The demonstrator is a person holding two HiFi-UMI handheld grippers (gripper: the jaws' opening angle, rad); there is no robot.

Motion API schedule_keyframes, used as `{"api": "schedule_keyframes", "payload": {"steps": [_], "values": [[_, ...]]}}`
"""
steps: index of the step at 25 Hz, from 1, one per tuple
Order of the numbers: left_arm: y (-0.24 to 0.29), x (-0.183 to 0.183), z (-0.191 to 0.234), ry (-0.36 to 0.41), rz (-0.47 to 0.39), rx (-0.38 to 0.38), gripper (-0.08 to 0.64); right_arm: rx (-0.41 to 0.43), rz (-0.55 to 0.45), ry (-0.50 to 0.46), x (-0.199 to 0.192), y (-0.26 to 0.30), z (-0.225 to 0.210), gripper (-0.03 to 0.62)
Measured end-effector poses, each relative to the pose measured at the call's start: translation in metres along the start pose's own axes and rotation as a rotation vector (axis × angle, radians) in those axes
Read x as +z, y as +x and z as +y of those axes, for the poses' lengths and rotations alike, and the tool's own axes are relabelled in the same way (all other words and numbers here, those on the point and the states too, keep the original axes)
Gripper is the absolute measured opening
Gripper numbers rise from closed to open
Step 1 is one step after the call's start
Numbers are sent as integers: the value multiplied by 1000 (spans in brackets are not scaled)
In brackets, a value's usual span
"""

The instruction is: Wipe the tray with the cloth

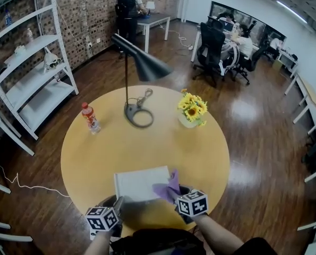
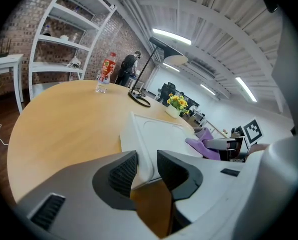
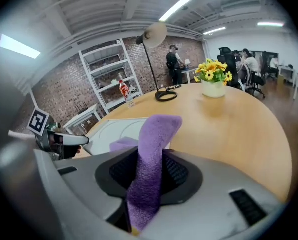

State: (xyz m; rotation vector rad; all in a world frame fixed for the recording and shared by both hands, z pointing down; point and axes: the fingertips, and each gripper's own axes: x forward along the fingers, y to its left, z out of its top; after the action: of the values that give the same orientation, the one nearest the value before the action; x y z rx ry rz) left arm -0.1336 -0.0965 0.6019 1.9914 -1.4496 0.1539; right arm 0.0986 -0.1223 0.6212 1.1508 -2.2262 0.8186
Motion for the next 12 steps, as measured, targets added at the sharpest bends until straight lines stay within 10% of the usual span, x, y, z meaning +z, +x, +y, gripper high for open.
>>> {"api": "schedule_keyframes", "payload": {"steps": [6, 12], "values": [[-2, 0, 2, -104, -32, -46, 130, -22, 81, -61, 13, -2, 8, 107], [-39, 7, 22, -286, -120, -144, 140, 109, -15, -202, 81, 35, 112, 107]]}}
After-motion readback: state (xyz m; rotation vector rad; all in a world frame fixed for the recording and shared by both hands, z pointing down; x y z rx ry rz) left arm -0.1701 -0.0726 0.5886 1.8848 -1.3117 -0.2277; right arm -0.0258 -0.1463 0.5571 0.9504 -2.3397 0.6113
